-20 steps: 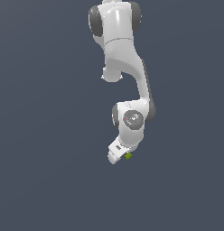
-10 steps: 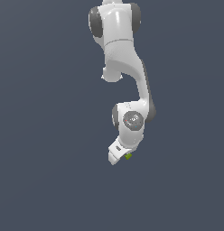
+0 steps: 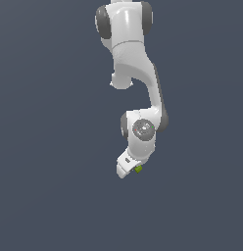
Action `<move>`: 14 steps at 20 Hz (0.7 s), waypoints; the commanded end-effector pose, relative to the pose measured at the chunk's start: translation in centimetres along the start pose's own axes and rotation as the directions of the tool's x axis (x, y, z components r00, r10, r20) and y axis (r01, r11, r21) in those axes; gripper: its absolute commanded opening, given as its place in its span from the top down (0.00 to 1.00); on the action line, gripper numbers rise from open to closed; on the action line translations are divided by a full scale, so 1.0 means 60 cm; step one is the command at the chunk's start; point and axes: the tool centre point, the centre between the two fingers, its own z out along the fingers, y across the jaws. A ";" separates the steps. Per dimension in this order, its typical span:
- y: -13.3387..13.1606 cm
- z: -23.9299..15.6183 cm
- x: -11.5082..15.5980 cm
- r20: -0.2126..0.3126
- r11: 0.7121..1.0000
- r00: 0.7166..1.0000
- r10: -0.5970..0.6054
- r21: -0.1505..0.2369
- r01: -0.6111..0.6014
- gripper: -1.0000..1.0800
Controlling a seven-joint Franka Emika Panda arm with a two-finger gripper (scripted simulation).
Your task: Pick up the object and move it to a goal position.
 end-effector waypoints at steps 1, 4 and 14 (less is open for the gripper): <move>0.006 -0.012 -0.005 -0.001 1.000 1.000 0.001 -0.001 -0.001 1.00; 0.015 -0.033 -0.017 -0.001 1.000 1.000 0.001 -0.001 -0.001 1.00; 0.073 -0.169 -0.088 -0.001 1.000 1.000 0.001 -0.001 -0.001 1.00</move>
